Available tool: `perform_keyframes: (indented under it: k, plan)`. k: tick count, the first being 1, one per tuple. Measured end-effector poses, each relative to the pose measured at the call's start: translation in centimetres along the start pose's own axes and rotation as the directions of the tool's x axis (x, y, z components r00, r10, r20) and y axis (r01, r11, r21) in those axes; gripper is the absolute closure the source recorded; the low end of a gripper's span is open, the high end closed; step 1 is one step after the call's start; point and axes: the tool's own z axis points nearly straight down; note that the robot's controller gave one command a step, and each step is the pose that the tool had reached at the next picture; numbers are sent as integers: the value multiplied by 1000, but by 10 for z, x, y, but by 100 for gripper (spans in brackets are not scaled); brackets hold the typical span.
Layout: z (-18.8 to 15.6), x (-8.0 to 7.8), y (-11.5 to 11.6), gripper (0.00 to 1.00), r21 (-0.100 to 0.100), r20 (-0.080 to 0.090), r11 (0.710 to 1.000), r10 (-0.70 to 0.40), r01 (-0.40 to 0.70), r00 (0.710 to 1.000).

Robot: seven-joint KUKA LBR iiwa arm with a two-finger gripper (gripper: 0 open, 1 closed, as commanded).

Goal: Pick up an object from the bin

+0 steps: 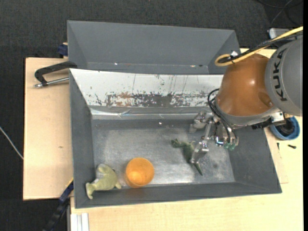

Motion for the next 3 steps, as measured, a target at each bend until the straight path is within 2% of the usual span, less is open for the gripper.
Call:
perform_keyframes:
  k: [1, 2, 3]
  plan:
    - [67, -2, 24, 0, -3, 10, 916, -400, 400, 916]
    - [67, -2, 23, 100, -3, 6, 917, -398, 398, 917]
    - [-114, -17, 5, 100, 5, 15, 816, -577, 577, 816]
